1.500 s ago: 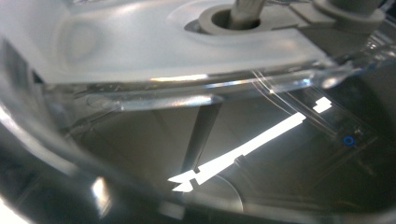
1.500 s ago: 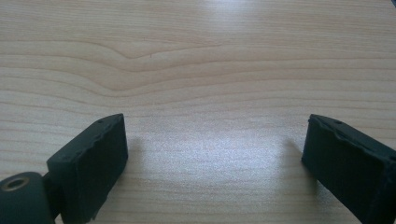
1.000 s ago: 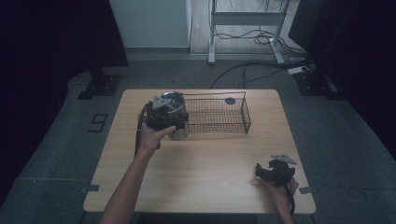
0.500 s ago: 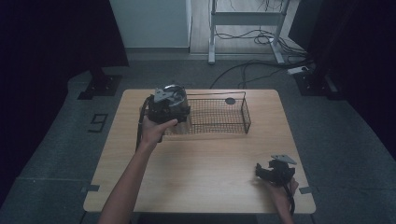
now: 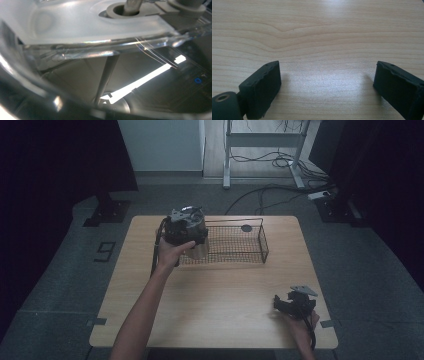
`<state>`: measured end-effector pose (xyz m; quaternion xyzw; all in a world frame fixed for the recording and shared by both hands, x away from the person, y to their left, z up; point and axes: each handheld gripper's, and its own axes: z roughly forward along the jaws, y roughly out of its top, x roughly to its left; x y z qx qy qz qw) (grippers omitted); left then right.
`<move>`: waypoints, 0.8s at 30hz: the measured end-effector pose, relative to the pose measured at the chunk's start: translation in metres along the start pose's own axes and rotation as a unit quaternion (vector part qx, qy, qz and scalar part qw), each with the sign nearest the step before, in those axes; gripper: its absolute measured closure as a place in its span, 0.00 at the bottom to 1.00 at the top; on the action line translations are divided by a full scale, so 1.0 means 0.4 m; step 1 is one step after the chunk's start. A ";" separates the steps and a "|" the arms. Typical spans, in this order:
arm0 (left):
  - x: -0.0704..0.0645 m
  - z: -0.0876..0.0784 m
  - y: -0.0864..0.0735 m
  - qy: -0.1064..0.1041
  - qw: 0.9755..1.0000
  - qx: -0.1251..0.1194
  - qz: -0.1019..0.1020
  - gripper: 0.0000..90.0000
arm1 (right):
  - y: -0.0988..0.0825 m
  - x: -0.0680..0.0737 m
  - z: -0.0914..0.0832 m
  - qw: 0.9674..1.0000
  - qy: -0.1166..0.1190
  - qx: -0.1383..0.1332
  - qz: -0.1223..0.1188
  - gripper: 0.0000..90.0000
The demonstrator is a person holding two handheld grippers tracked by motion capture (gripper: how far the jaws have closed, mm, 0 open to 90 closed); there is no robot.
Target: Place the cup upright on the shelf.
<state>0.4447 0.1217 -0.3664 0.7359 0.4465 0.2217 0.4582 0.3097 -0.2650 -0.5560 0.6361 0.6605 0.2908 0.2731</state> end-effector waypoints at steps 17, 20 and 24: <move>0.025 0.073 0.028 0.017 1.000 0.010 -0.007 0.05 | 0.000 0.000 0.000 1.000 0.000 0.001 0.000 0.08; 0.028 0.083 0.032 0.022 1.000 0.010 -0.010 0.05 | 0.000 0.000 0.000 1.000 0.000 0.001 0.000 0.08; 0.034 0.092 0.035 0.022 1.000 0.008 -0.012 0.05 | 0.000 0.000 0.000 1.000 0.000 0.001 0.001 0.08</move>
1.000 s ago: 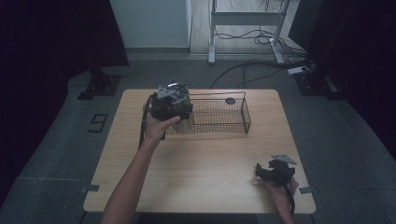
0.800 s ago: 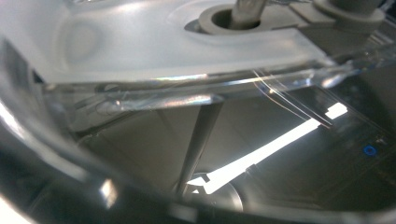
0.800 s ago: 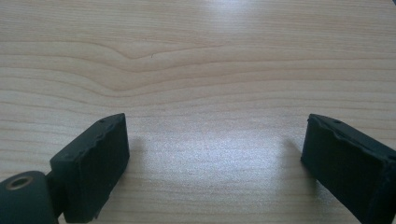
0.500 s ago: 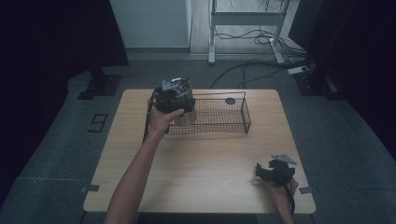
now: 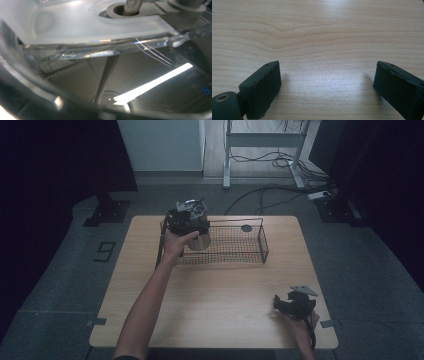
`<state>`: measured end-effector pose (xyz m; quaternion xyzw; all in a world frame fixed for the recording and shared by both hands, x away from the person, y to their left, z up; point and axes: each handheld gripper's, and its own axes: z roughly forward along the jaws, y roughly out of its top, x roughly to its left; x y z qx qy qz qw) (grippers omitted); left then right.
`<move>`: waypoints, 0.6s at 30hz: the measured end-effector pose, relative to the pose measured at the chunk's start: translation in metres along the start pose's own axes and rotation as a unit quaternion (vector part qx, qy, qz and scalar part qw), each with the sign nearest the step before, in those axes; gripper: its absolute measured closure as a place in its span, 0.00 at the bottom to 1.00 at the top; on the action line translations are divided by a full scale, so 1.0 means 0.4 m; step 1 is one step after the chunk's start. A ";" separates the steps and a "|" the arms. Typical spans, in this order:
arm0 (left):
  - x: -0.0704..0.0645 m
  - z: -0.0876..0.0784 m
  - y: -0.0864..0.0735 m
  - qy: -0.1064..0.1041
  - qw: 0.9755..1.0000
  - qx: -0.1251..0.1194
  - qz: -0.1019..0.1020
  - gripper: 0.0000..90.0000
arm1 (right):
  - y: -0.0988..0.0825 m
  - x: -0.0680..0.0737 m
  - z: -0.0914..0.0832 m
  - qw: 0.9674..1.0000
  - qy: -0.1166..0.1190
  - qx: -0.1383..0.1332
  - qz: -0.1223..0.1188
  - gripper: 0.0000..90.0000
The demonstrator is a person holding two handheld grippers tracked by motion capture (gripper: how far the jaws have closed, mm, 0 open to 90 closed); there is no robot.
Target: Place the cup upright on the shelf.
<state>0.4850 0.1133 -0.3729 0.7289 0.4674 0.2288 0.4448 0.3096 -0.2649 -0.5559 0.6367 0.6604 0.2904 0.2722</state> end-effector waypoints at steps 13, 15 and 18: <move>0.000 0.039 -0.004 0.012 1.000 0.002 0.008 0.05 | 0.000 0.000 0.000 1.000 0.000 0.000 0.000 0.08; 0.002 0.050 -0.008 0.017 1.000 0.008 0.008 0.05 | 0.000 0.000 0.000 1.000 0.000 0.000 0.000 0.08; 0.006 0.062 -0.014 0.026 0.999 0.014 0.011 0.05 | 0.000 0.000 0.000 1.000 0.000 0.000 0.000 0.08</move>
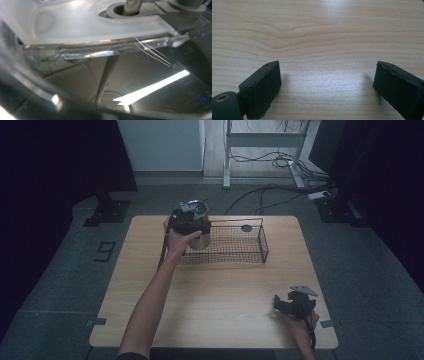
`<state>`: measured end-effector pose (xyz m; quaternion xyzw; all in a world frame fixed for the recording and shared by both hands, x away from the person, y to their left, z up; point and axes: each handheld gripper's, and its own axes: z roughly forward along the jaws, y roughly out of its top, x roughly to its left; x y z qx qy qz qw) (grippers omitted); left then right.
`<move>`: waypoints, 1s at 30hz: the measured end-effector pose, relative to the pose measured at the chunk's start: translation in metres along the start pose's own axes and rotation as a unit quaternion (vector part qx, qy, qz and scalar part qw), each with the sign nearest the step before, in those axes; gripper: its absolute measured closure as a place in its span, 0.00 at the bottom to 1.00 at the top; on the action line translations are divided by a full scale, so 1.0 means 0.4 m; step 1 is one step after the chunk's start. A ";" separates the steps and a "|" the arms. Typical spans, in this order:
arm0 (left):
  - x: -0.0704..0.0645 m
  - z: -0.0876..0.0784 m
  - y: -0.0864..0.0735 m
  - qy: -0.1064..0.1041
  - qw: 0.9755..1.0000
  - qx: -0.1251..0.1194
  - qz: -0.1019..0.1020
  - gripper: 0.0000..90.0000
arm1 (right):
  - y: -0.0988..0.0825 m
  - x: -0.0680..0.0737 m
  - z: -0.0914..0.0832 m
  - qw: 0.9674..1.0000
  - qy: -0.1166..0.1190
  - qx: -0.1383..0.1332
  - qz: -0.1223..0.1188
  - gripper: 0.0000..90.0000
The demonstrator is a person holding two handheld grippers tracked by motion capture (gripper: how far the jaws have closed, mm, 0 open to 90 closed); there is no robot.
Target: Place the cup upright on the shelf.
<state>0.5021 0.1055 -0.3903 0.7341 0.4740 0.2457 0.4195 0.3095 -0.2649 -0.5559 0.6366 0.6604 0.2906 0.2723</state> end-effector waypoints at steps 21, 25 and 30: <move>0.033 0.060 -0.054 0.020 1.000 0.020 -0.011 0.05 | 0.000 0.000 0.000 1.000 -0.001 0.000 0.000 0.08; 0.033 0.071 -0.068 0.031 0.999 0.015 0.002 0.05 | -0.001 -0.001 -0.001 1.000 -0.001 -0.001 0.000 0.09; 0.041 0.084 -0.084 0.029 0.999 0.016 -0.005 0.05 | -0.001 -0.001 -0.002 1.000 -0.001 -0.001 0.000 0.09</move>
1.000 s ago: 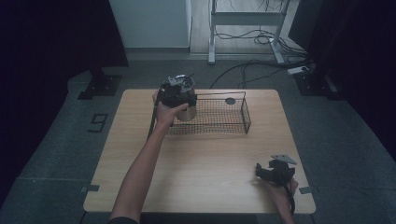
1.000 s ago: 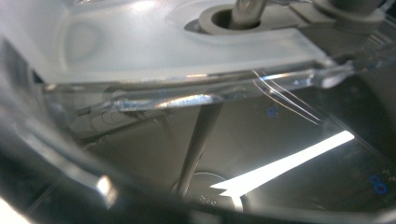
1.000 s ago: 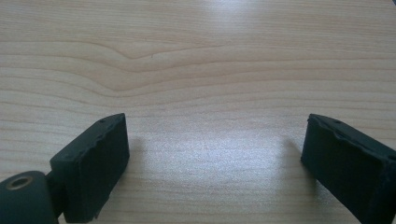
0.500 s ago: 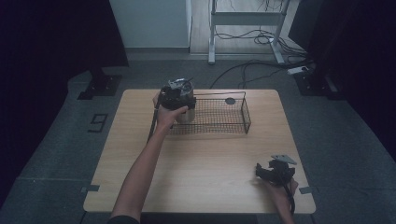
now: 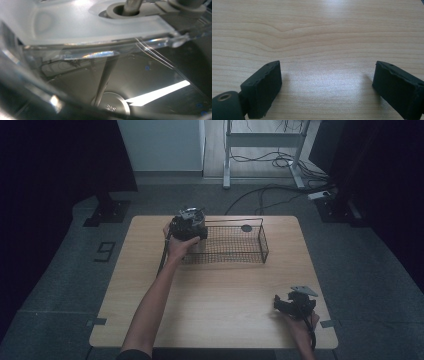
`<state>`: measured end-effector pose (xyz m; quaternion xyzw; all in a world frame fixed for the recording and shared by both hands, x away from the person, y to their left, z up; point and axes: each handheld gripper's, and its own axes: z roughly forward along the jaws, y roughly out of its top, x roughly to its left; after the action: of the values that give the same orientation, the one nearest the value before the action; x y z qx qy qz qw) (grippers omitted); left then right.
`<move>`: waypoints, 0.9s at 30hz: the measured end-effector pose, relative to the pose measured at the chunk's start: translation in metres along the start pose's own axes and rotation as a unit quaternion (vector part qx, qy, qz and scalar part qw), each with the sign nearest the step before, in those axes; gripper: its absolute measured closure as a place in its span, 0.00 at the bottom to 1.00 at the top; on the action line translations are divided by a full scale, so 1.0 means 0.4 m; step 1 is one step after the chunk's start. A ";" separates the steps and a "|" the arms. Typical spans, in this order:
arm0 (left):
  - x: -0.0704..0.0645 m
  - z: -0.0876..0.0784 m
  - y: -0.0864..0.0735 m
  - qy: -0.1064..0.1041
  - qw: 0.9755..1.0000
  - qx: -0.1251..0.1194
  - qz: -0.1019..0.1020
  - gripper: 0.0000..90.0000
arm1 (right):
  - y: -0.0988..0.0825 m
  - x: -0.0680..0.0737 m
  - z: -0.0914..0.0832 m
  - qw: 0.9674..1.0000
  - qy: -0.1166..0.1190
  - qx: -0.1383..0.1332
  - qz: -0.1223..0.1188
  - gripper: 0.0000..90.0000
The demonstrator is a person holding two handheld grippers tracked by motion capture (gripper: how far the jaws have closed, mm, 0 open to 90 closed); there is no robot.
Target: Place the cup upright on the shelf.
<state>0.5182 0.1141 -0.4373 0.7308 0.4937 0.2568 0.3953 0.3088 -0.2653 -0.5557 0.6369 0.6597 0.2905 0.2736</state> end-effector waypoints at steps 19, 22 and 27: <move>-0.002 0.050 -0.034 0.004 1.000 0.015 0.004 0.05 | -0.001 -0.001 -0.001 1.000 0.001 -0.001 0.000 0.10; -0.002 0.057 -0.042 0.001 1.000 0.023 0.007 0.05 | -0.001 -0.001 -0.001 1.000 0.001 -0.001 0.000 0.10; 0.000 0.064 -0.054 0.002 1.000 0.028 0.009 0.05 | -0.001 -0.001 -0.001 1.000 0.001 -0.001 0.000 0.10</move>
<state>0.5265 0.1100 -0.4693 0.7452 0.4951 0.2478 0.3717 0.3083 -0.2658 -0.5557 0.6365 0.6596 0.2917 0.2734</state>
